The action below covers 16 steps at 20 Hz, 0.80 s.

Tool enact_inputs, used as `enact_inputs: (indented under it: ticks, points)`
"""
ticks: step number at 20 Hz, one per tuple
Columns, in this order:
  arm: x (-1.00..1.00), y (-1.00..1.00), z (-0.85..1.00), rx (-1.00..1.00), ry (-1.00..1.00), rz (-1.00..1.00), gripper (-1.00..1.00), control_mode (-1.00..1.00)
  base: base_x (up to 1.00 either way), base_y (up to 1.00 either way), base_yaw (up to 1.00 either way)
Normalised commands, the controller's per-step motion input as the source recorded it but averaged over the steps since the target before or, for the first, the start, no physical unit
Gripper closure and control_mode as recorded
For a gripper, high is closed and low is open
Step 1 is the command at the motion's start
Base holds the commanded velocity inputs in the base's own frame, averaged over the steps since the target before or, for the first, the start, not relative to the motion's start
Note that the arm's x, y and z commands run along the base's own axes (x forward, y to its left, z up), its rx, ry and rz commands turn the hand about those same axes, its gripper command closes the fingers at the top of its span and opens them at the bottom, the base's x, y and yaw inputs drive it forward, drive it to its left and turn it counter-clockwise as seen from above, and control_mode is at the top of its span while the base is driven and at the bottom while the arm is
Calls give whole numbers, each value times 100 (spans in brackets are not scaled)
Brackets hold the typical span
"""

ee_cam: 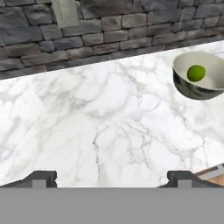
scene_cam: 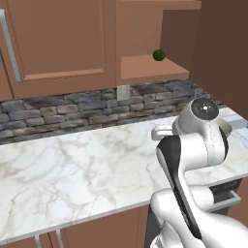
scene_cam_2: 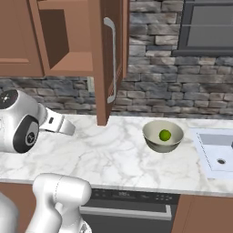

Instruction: Pick the limes from the cabinet and place them in one bowl. Pick the mushroom from the sink and place it in the other bowl.

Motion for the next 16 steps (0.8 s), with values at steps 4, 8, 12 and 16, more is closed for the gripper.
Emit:
enact_inputs:
  ticks: [4, 8, 12, 16]
  points:
    - [1, -2, 74, 6, -27, -6, -100, -100, 0, 0, 0]
    - [1, -3, 78, 8, -20, 0, -100, -100, 0, 0, 0]
    - [10, 0, 71, 2, -10, 0, -100, -100, 0, 0, 0]
    - [8, 0, 68, 0, -8, 0, -100, -100, 0, 0, 0]
